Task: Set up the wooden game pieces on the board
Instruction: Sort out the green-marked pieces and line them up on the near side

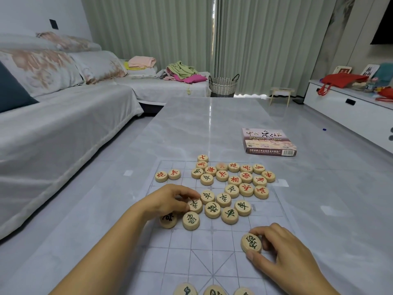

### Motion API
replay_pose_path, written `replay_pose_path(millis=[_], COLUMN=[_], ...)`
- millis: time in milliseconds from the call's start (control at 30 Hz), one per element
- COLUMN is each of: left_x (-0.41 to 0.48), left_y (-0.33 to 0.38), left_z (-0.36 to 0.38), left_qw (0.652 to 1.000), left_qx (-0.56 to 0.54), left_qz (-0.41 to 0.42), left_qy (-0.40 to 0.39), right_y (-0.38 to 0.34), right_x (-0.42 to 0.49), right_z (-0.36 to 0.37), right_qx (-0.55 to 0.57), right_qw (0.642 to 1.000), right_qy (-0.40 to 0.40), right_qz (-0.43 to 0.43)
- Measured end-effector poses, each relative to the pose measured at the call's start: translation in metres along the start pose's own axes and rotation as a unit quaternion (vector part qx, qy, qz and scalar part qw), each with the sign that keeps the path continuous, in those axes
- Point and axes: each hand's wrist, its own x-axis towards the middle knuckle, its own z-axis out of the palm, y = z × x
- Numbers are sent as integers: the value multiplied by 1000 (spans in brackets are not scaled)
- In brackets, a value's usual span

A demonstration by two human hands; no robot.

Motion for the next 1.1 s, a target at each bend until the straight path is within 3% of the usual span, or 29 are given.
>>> replay_pose_path(millis=[300,367,533,667,767,1100], left_x=[-15,-17,-30,-52,-60,-90], left_y=[-6,-6,1,17,20,10], left_z=[2,1,-5,3,27,47], left_qw=[999,1000,977,984,968,929], left_qx=[-19,-12,81,138,240,343], left_qz=[21,29,55,22,-8,-34], left_qy=[-40,1,190,111,72,138], right_y=[3,3,2,2,2,1], right_x=[0,-1,-2,-2,-3,-3], right_z=[2,2,1,2,2,1], right_qx=[-1,1,8,9,7,12], right_qw=[1000,1000,1000,1000,1000,1000], right_qy=[-7,-8,-4,2,5,10], right_qz=[1,0,-4,-6,-8,0])
